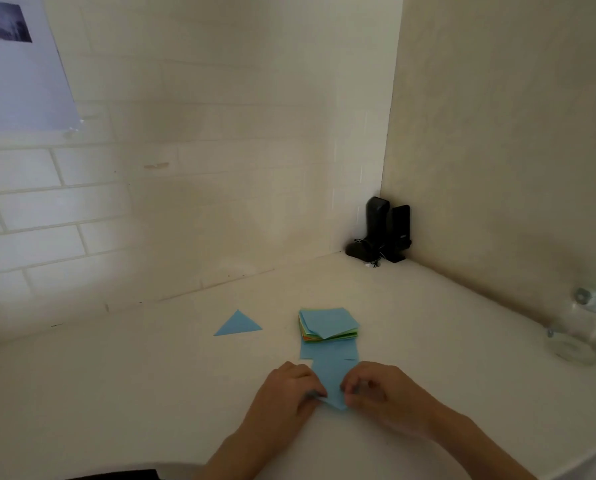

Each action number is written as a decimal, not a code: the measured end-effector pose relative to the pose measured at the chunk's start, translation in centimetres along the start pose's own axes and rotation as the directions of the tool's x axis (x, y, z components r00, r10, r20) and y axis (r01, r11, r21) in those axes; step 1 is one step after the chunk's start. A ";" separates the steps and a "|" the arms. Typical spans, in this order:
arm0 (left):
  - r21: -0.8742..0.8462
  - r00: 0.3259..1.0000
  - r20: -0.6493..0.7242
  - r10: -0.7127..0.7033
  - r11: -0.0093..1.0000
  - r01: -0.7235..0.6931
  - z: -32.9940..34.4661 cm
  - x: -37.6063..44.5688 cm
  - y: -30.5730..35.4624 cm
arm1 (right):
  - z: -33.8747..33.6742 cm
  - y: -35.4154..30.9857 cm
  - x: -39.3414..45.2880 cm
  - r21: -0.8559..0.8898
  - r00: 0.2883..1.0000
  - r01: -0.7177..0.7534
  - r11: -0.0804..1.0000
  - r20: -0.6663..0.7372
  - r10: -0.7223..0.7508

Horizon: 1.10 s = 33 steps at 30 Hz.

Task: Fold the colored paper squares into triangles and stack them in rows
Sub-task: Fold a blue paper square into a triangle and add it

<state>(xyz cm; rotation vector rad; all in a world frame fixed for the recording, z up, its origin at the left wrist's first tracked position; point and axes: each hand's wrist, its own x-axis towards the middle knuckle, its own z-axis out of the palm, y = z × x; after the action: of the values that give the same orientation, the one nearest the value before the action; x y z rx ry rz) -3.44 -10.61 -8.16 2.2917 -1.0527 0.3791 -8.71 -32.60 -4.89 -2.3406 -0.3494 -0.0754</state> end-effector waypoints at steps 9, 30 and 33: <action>-0.006 0.995 -0.069 -0.068 0.998 0.068 0.7 -0.4 1.0 | 1.8 1.1 -1.7 -0.255 0.979 0.129 0.958 -0.123 -0.164; 0.199 0.888 -0.082 -0.453 0.865 0.460 1.2 0.6 2.5 | 5.1 0.7 -0.7 -0.260 0.872 -0.087 0.962 -0.487 -0.052; 0.197 0.878 -0.078 -0.472 0.856 0.478 1.1 0.6 2.5 | 5.1 0.5 -0.8 -0.271 0.878 -0.112 0.956 -0.477 -0.032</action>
<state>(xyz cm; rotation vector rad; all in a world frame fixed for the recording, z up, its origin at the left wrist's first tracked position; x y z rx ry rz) -4.95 -12.97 -7.76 2.6252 -0.4114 0.3261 -9.63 -29.57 -9.02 -2.5120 -0.0401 -0.7185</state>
